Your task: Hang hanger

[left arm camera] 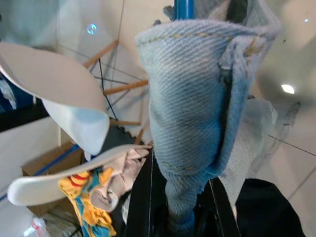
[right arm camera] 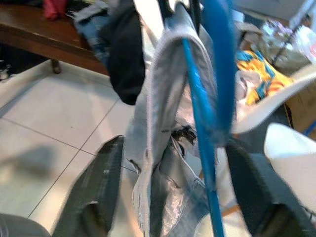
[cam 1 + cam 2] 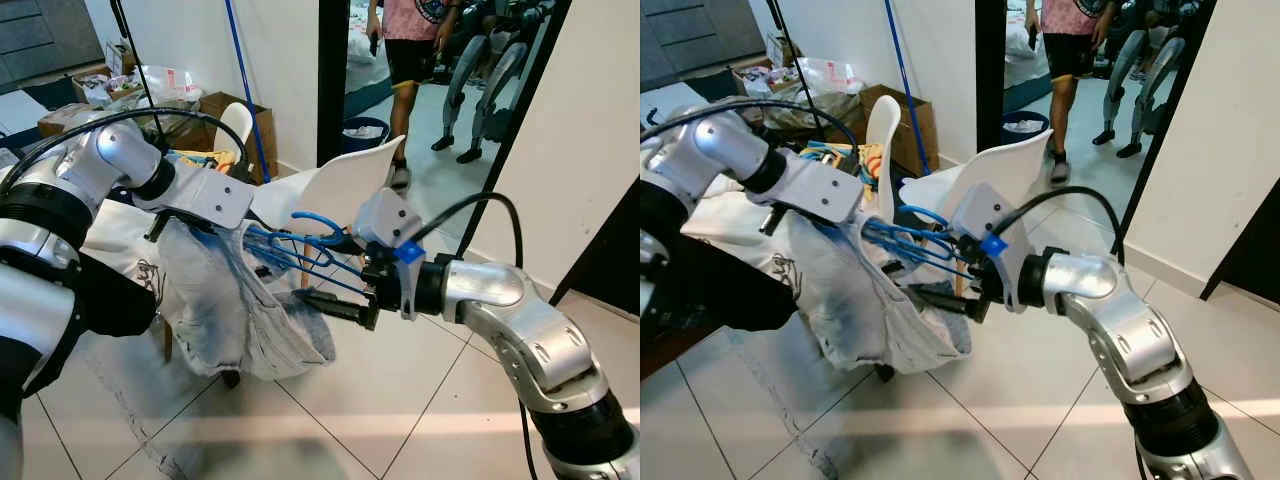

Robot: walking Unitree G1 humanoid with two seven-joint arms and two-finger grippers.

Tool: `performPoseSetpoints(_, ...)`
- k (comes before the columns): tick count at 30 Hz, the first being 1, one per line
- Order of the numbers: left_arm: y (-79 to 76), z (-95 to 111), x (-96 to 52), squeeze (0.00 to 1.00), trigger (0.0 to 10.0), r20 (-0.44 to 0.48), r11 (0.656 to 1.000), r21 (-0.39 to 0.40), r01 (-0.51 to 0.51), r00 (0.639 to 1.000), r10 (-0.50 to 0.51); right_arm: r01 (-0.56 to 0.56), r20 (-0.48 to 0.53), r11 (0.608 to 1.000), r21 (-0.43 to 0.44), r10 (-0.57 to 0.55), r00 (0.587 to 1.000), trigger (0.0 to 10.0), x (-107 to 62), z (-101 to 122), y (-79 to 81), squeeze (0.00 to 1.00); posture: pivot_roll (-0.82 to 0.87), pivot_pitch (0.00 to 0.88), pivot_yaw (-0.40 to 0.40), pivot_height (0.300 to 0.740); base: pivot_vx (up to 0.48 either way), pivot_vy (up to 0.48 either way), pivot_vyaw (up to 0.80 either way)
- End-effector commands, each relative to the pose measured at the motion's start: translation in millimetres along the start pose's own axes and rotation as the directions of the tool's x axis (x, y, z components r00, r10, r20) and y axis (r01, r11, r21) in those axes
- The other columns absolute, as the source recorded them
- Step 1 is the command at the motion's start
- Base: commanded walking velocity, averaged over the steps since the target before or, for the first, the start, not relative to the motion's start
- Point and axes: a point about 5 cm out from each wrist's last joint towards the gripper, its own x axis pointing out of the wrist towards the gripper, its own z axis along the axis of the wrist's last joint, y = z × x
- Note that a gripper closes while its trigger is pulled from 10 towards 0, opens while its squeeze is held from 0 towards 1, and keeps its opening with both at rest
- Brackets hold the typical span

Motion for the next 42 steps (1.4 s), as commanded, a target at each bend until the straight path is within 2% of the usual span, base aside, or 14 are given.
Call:
performPoseSetpoints(1,11.3,11,-6.7,0.0,10.0,0.037,0.999,0.037,-0.033,0.999,0.031,0.03,-0.044,0.999,0.027,-0.029,0.999,0.0,3.3,-7,1.0,0.0,-0.01,0.04,0.035,0.74,0.0,0.0,0.0)
performPoseSetpoints(6,12.2,14,-7.2,0.0,10.0,0.043,0.998,0.051,-0.029,0.999,0.027,0.083,-0.049,0.996,0.029,-0.081,0.995,0.0,2.0,-8,-4.3,0.0,-0.01,0.04,0.036,0.74,0.0,0.0,0.0)
performPoseSetpoints(21,8.6,16,-4.0,0.0,10.0,0.057,0.996,0.084,-0.007,0.998,0.002,0.129,-0.026,0.99,0.047,-0.128,0.991,0.0,3.8,-4,-6.3,0.0,-0.01,0.032,0.039,0.74,0.0,0.0,0.0)
performPoseSetpoints(25,7.9,18,-2.4,0.03,10.0,0.106,0.998,0.057,-0.001,0.994,-0.005,0.159,-0.003,0.986,0.055,-0.159,0.987,0.0,5.9,0,-8.7,0.0,-0.01,0.028,0.038,0.74,0.0,0.0,0.0)
performPoseSetpoints(26,9.3,20,-2.4,0.74,10.0,0.136,0.999,0.044,-0.015,0.991,0.009,0.165,0.008,0.985,0.057,-0.166,0.986,0.0,6.5,1,-9.3,0.0,-0.01,0.025,0.038,0.74,0.0,0.0,0.0)
performPoseSetpoints(27,9.3,20,-2.4,0.74,10.0,0.136,0.999,0.044,-0.015,0.991,0.009,0.165,0.008,0.985,0.057,-0.166,0.986,0.0,6.5,1,-9.3,0.0,-0.01,0.025,0.038,0.74,0.0,0.0,0.0)
performPoseSetpoints(28,11.0,21,-2.9,1.0,10.0,0.154,0.999,0.026,-0.031,0.988,0.027,0.17,0.017,0.984,0.061,-0.171,0.985,0.0,7.0,2,-9.7,0.0,-0.01,0.025,0.038,0.74,0.0,0.0,0.0)
performPoseSetpoints(33,18.4,25,-7.5,1.0,10.0,0.183,0.994,0.022,-0.105,0.978,0.1,0.189,0.041,0.979,0.073,-0.192,0.981,0.0,7.9,4,-11.3,0.0,-0.02,0.025,0.038,0.74,0.0,0.0,0.0)
performPoseSetpoints(35,32.1,30,-18.0,1.0,10.0,0.215,0.973,0.007,-0.232,0.95,0.225,0.224,0.059,0.97,0.092,-0.23,0.971,0.0,8.1,5,-14.8,0.0,-0.01,0.026,0.037,0.74,0.0,0.0,0.0)
performPoseSetpoints(42,32.1,30,-18.0,1.0,10.0,0.215,0.973,0.007,-0.232,0.95,0.225,0.224,0.059,0.97,0.092,-0.23,0.971,0.0,8.1,5,-14.8,0.0,-0.01,0.026,0.037,0.74,0.0,0.0,0.0)
